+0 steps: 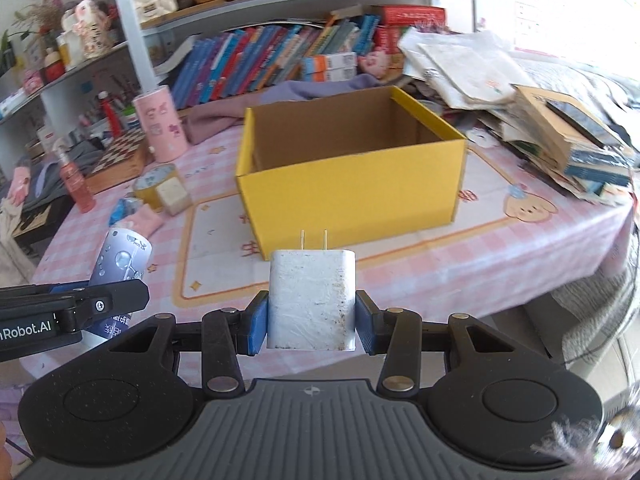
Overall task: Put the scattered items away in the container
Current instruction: 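Carry the spray bottle and charger plug over the yellow box with both grippers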
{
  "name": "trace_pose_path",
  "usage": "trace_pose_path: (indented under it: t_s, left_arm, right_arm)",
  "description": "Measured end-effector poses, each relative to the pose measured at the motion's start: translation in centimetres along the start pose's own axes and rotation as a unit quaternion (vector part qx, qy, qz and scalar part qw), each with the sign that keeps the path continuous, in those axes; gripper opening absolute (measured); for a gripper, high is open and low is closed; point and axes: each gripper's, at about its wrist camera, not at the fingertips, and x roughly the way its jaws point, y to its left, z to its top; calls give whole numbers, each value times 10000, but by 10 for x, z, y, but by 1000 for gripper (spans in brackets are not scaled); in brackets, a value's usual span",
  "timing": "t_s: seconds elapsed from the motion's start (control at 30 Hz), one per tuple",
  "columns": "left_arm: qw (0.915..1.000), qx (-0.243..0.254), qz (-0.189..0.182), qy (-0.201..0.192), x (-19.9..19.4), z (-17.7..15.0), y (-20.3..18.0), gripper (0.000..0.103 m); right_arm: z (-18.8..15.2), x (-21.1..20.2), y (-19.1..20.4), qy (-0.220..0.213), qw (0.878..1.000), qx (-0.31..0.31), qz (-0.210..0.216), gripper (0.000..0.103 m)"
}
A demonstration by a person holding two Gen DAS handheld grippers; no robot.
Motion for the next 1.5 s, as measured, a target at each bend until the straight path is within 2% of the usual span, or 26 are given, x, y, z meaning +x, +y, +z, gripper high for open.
trace_pose_path:
  t_s: [0.23,0.73,1.5]
  left_arm:
    - [9996,218,-179,78,7,3,-16,31]
    - [9993,297,-198,71,20,15,-26,31]
    - [9943,728,-703,341,54,28,-51,31]
  right_arm:
    - [-2,-6,-16,12,9996,202,-183,42]
    - [11,2,-24,4,9996,219,-158,42]
    - [12,5,-57,-43,9956,697,-617,42]
